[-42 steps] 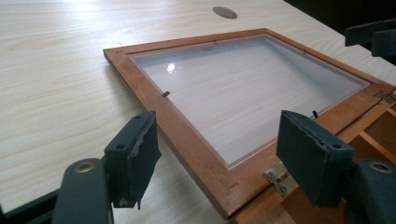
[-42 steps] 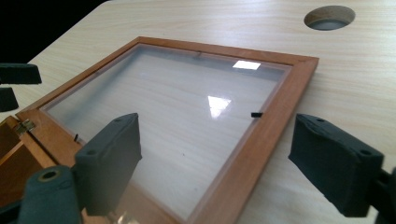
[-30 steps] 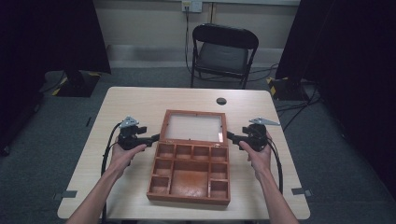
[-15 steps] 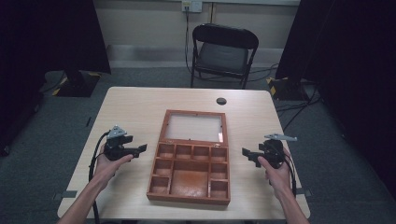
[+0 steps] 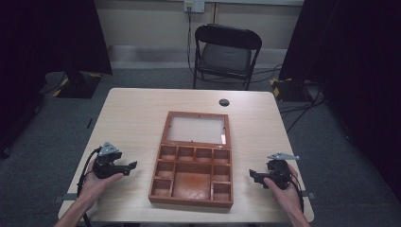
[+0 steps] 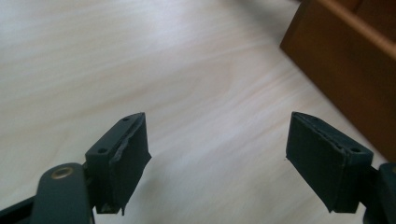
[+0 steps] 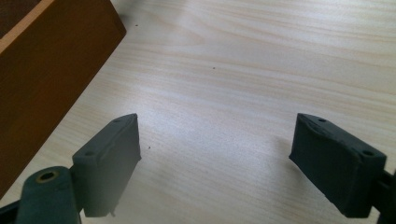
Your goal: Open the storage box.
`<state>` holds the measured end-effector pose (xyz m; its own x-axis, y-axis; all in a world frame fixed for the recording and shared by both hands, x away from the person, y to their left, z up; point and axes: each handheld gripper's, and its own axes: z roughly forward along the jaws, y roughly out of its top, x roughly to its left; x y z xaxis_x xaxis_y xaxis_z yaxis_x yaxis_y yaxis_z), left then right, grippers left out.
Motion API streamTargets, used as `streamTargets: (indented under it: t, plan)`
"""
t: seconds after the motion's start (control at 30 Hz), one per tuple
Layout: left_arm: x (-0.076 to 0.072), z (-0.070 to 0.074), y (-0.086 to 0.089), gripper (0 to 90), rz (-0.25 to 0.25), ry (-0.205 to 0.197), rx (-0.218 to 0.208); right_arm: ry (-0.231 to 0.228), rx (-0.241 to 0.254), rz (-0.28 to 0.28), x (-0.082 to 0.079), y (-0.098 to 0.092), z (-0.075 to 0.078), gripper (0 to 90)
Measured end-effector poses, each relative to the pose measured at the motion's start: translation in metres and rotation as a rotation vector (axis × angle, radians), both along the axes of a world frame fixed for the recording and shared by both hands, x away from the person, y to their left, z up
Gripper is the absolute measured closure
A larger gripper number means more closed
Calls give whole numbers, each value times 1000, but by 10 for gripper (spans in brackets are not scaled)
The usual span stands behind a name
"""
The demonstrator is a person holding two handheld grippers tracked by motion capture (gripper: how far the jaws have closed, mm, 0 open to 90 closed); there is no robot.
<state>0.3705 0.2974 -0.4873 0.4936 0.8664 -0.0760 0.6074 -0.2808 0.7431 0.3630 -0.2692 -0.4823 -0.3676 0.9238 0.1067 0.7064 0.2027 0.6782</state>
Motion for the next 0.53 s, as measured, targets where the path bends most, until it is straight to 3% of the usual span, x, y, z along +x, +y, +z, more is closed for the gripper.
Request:
streamTargets:
  t: [0.07,0.1,0.13,0.27,0.33,0.37,0.53]
  plan:
    - [-2,-5,2,207,22,21,32,-9,-19,-5,1,1,-2,149]
    - [-2,-7,0,200,41,28,72,4,-28,-10,2,1,-4,149]
    - [-4,-9,-1,203,51,9,83,10,-35,-13,3,1,-6,145]
    - [-6,-15,-1,171,46,-28,62,-16,-45,-83,4,0,-8,146]
    - [-6,-15,-1,140,53,-30,61,-80,-99,-85,2,5,-15,118]
    - [-6,-15,-1,139,54,-30,61,-105,-87,-80,1,5,-18,112]
    - [-5,-14,0,134,49,-27,77,-106,-88,-85,1,6,-18,111]
